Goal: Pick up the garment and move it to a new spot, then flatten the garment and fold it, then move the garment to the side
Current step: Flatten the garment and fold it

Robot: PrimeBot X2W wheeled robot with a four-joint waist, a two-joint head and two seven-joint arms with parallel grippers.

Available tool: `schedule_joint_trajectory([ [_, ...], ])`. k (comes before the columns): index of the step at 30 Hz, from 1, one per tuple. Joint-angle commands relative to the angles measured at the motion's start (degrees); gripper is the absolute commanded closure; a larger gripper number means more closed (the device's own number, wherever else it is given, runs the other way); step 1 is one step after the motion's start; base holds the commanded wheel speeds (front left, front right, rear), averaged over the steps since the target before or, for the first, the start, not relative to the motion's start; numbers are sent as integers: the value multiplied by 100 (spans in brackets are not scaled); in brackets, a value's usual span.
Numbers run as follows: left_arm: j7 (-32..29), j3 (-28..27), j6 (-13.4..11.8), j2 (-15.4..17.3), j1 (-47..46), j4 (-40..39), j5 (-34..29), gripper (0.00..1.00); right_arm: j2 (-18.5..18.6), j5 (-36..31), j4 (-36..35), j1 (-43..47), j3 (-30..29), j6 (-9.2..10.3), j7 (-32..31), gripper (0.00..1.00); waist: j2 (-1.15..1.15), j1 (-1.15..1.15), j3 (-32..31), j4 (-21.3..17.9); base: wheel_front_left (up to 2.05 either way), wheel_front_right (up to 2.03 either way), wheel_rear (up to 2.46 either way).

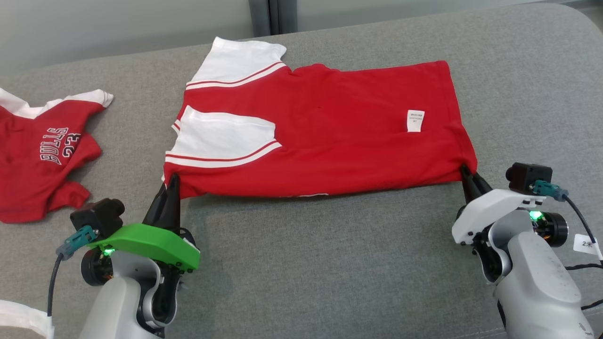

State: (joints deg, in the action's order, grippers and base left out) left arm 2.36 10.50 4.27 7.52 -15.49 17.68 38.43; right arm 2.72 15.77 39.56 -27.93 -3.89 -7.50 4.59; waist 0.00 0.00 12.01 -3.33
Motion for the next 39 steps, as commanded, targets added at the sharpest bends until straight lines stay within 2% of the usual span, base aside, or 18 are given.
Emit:
schedule_joint_trajectory([
  [1,12,-12,-21,85,110,-132,-60,100,32,30,-69,-61,-86,3,-20,100,0,0,-113,-25,0,0,0],
  [8,-238,55,-143,260,648,-972,-74,100,32,43,-804,312,-543,3,-509,100,0,0,-403,15,0,0,0],
  [15,-678,224,-458,258,1830,-1961,75,100,34,190,-2162,1498,-774,5,-1362,100,0,0,-547,69,0,0,0],
  [19,-805,342,-602,177,2393,-2201,159,100,32,373,-2647,2148,-854,5,-1660,100,0,0,-535,86,0,0,0],
  [24,-886,447,-679,108,2662,-2209,227,100,32,482,-2796,2523,-874,5,-1743,100,0,0,-519,74,0,0,0],
  [25,-918,461,-696,110,2679,-2187,230,100,32,464,-2789,2551,-871,5,-1731,81,0,0,-518,67,0,0,0],
  [26,-919,470,-698,121,2684,-2174,210,80,32,430,-2778,2565,-869,5,-1720,56,0,0,-517,59,0,0,0],
  [27,-915,474,-702,136,2683,-2157,186,40,31,403,-2770,2575,-854,5,-1704,0,0,0,-513,50,0,0,0],
  [28,-918,475,-714,156,2683,-2138,168,0,30,392,-2763,2588,-844,4,-1698,0,0,0,-512,42,0,0,0],
  [34,-1003,421,-707,383,2558,-2310,71,0,28,330,-2869,2628,-995,4,-1621,0,0,0,-484,0,0,0,0],
  [39,-1215,349,-601,881,1784,-2531,-316,0,27,171,-3112,2425,-1092,4,-1630,0,0,0,-424,-42,0,0,0],
])
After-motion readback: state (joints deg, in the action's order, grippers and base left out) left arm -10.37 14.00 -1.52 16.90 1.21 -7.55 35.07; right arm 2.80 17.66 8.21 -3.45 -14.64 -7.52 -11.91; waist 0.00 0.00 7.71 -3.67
